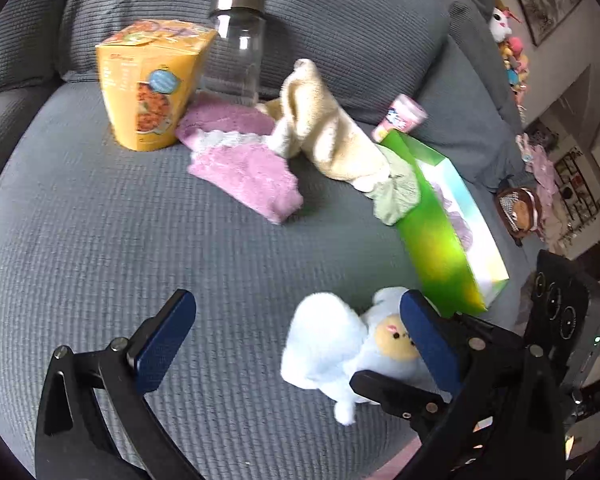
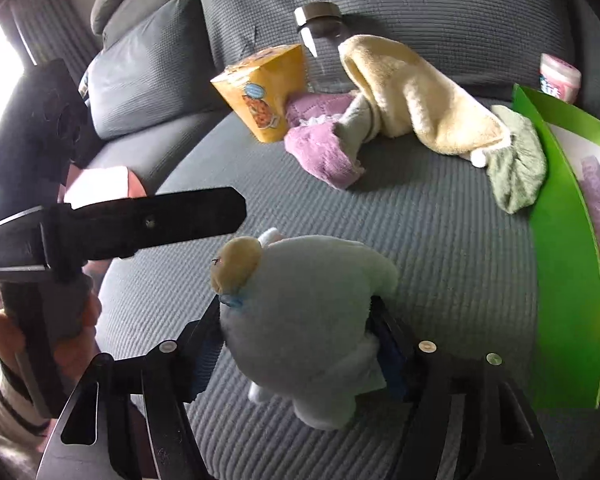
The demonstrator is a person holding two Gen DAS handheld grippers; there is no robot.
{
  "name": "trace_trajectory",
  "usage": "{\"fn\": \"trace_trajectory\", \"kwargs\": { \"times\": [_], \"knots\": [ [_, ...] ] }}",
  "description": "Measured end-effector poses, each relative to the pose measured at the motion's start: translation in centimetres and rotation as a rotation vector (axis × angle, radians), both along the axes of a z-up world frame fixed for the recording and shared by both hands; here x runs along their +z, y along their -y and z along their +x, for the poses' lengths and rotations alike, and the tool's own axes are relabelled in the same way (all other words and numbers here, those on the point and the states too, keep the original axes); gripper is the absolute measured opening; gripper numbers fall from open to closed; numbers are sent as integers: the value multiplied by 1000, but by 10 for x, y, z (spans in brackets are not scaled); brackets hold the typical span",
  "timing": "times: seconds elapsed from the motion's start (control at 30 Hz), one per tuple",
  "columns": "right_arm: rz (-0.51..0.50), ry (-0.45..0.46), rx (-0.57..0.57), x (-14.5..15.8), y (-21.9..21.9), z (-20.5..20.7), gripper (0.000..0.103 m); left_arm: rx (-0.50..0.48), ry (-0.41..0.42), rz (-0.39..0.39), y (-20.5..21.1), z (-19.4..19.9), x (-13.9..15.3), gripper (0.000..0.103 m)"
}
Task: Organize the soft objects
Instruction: 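Grasp the cream-and-blue plush toy with the right gripper and lift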
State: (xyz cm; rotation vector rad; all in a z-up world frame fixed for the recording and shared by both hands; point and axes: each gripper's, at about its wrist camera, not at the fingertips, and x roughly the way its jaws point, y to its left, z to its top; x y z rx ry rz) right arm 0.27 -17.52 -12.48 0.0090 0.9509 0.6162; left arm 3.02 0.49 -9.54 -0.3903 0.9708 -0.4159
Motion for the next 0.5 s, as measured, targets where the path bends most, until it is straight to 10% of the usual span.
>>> {"fn": "trace_trajectory", "kwargs": {
  "times": [0.5],
  "knots": [
    [65,56,-8,-20,13,-18,66,-169,-98,-91,57,0,-30,101]
  ]
}}
